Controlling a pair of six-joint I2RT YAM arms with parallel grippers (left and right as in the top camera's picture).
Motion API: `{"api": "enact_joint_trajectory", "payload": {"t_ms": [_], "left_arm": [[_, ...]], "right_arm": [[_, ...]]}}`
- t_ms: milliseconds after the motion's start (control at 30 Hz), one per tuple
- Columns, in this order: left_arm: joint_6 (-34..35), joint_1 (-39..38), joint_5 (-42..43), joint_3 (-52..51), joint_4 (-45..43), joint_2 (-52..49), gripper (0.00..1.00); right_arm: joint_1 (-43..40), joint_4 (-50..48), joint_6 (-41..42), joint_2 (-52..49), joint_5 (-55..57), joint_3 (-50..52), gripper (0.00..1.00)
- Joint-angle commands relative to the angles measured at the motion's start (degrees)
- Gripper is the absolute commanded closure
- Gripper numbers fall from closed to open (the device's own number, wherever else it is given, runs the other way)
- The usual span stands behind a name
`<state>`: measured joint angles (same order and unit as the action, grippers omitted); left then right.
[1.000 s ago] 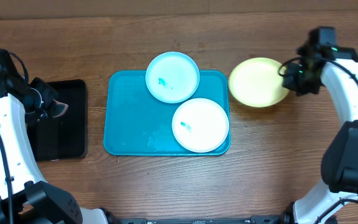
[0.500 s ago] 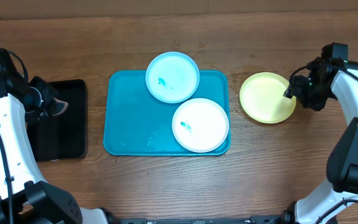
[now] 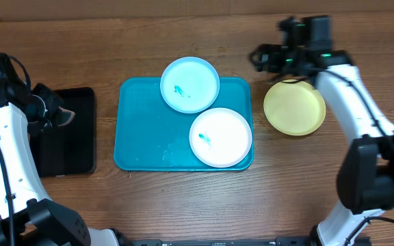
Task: Clean dirty plates on tray and stack at the side
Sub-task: 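Move the right gripper to the light blue plate and grip its rim, then slide the light blue plate left on the tray with the right gripper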
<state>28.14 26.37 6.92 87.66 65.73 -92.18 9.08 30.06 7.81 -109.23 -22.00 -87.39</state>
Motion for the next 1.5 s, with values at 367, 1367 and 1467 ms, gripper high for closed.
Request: {"api": "enact_joint_trajectory", "payload": {"t_ms": [367,1367,1467], "left_arm": [[-1.3,0.2,0.6,-0.3,0.0,0.1,0.96],[-1.4,0.2,1.7,-0.3,-0.6,0.1,0.96],[-1.4,0.2,1.8,-0.3,-0.6,0.1,0.96]], "right_arm": [[15.7,-18.1,-5.1,-15.3,16.9,-1.0,0.26],[23.7,0.4,-4.4,-19.0,18.9,-16.6,0.96],[26.2,5.0,-1.8,-19.0,19.0,-17.8,0.96]]}}
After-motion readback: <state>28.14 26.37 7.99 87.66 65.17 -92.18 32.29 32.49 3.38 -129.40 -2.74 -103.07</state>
